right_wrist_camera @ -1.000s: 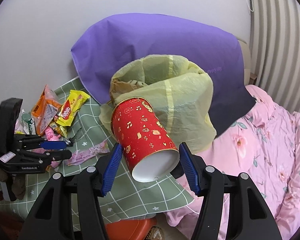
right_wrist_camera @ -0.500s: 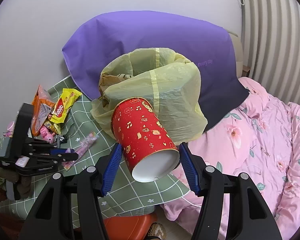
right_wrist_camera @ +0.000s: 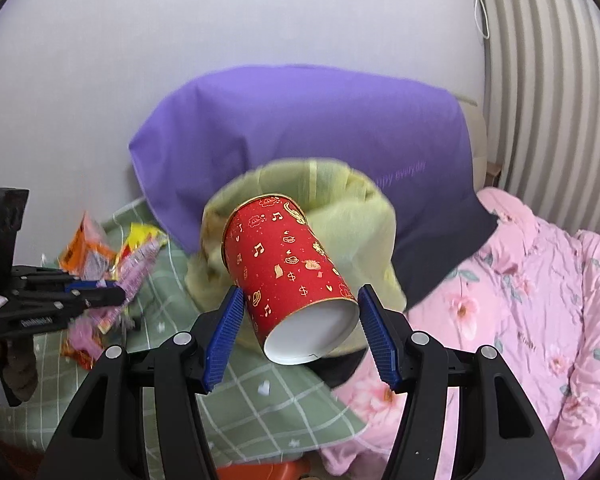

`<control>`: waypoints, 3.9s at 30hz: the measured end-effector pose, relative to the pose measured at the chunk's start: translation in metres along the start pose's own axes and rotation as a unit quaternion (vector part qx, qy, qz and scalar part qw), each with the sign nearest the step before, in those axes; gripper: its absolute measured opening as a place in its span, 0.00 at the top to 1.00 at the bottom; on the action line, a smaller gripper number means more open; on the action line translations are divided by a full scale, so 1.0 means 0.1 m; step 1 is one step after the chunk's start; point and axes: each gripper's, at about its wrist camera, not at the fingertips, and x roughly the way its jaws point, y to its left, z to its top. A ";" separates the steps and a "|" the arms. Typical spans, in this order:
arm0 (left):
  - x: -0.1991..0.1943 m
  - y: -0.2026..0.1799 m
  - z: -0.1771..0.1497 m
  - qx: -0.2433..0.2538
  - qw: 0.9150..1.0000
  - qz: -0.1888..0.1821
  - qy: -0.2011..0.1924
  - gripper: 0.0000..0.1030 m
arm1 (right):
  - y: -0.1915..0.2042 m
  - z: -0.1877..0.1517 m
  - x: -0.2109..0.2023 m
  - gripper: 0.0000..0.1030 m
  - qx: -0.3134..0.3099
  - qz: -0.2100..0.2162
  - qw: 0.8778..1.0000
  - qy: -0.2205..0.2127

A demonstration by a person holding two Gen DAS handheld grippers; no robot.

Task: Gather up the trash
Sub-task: 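Carry the pink candy and red cup into the yellow bag and release both, then move both tools back to the remaining trash on the table, then grasp the green milk carton with the right tool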

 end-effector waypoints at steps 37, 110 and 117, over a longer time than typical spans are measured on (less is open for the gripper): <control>1.52 0.04 1.15 -0.023 0.998 -0.005 0.065 0.84 | -0.53 0.66 1.60 0.46 -0.056 0.049 0.993 0.090; -2.11 1.34 -2.37 -0.403 0.819 0.400 -0.085 0.50 | 4.28 -0.34 1.90 0.68 -0.394 0.346 0.835 0.166; -2.00 1.57 -2.19 -0.398 0.835 0.364 -0.109 0.48 | 3.81 -0.03 1.61 0.71 -0.350 0.366 0.849 0.149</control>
